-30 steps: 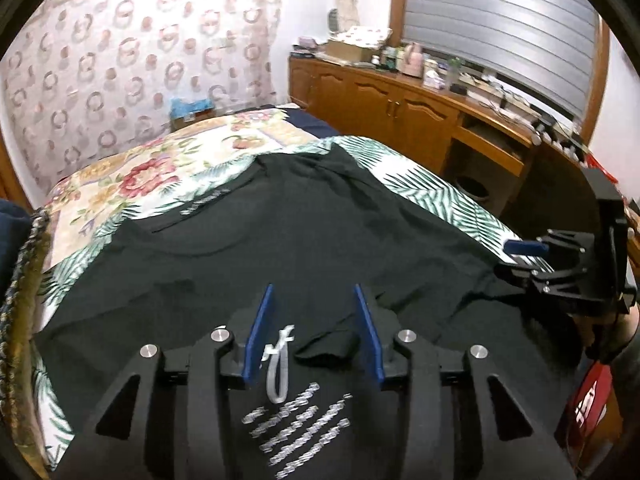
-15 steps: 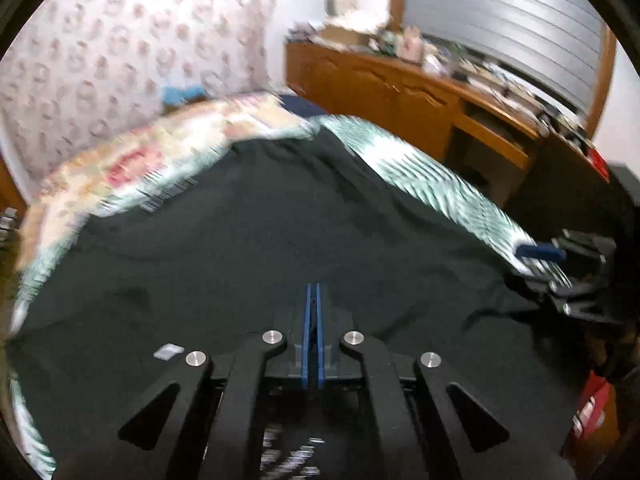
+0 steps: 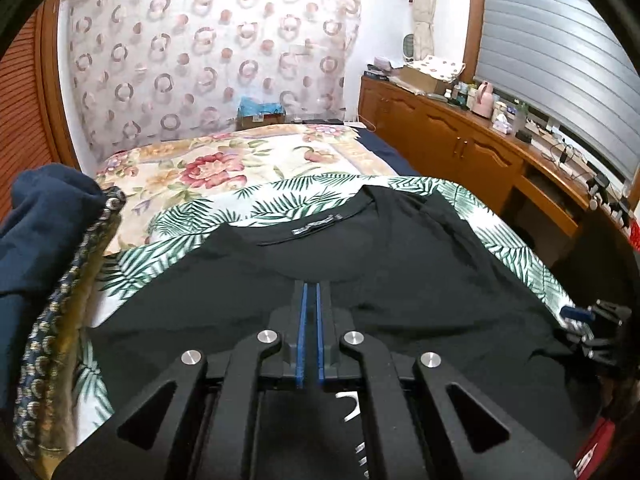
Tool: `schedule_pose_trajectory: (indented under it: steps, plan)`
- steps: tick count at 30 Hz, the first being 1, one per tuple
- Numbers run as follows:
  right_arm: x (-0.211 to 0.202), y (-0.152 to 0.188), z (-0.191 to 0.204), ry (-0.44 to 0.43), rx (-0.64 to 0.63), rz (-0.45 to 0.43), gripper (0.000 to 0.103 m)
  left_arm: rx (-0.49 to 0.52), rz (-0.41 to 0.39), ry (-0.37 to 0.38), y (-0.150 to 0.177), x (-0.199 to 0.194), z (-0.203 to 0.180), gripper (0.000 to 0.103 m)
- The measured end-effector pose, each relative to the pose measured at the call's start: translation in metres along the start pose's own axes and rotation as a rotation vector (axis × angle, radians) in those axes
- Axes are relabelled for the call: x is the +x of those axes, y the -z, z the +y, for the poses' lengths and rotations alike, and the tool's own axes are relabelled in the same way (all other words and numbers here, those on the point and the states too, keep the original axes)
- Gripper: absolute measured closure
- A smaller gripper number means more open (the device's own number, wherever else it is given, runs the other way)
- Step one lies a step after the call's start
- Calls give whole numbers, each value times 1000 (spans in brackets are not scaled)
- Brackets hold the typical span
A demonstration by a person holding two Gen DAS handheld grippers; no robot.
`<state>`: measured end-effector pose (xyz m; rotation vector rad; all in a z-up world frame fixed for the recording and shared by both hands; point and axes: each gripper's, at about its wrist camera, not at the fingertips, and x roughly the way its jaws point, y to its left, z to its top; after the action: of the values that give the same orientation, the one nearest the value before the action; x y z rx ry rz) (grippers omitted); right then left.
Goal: Fold small clothes
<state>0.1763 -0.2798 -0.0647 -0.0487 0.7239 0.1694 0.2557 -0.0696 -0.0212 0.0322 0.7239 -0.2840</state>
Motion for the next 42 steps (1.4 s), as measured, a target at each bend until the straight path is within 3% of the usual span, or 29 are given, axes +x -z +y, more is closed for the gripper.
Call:
schedule_pose_trajectory:
  steps: [3,6,8,10,11,18,25,27,35,42]
  plan:
    - [0,0,0,-1,1,0,57,13,-8,-1,7,-12,9,96]
    - [0,0,0,0,0,0,57,50,-25,-19,15,-26,17,75]
    - [0,0,0,0,0,1,57,73,-42,-34,20,-36,25,47]
    - [0,0,0,0,-1,1,57,73,-46,-40,26,-44,36,30]
    - [0,0,0,1,-1,1,57,69,-34,-53,29,-47,42,28]
    - [0,0,-1,1,-2,2,57,42,45,-126,58,-43,69,28]
    - [0,0,-1,0,-3,2,57,-64,93,-99,69,-25,87,28]
    - [0,0,-1,-1,-3,2,57,-81,99,-125,74,-22,91,29]
    - [0,0,-2,-10,-12,2,57,-137,92,-182,74,-12,106,49]
    - [0,-2,-5,-10,-18,7,55,-177,134,-188,71,4,114,51]
